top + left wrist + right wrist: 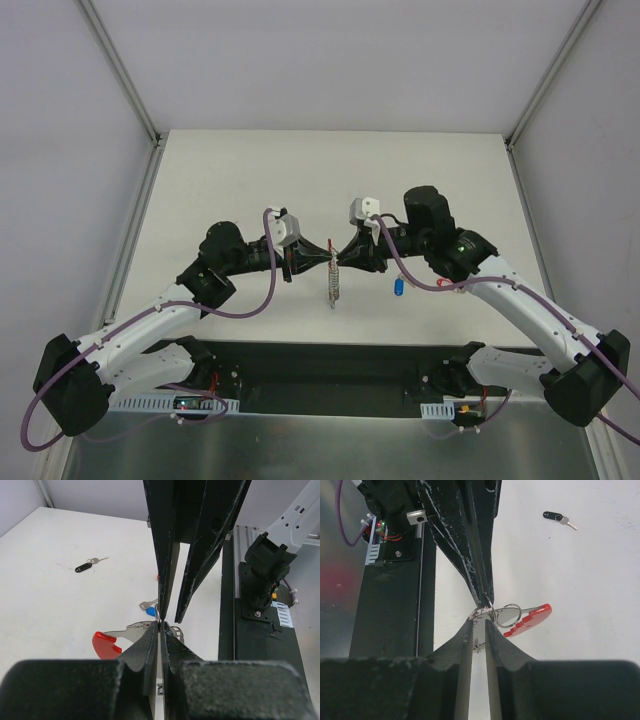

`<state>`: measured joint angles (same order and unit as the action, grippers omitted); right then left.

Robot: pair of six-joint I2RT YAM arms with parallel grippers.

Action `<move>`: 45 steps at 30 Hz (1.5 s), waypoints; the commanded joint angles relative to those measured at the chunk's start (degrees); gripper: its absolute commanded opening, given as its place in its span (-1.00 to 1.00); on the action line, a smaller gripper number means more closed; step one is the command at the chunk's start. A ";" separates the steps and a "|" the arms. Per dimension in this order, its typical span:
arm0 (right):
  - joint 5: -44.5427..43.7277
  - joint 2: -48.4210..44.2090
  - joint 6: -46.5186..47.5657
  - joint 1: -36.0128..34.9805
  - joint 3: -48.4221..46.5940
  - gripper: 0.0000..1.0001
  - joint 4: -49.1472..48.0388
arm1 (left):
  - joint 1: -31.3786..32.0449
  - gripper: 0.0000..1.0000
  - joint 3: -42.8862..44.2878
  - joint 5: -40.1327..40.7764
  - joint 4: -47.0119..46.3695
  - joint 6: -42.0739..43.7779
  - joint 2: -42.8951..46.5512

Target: Put the keys on the keyring

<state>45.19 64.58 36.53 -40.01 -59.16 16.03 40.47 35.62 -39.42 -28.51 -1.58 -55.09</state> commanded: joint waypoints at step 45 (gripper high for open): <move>4.73 -1.03 -0.41 1.25 0.01 -0.72 -2.15 | 0.05 -1.00 -0.64 -4.44 -9.89 2.11 1.21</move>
<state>47.57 63.44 34.98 -38.87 -58.19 14.00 40.47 34.72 -41.89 -31.94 -0.34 -55.68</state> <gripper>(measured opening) 0.139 0.007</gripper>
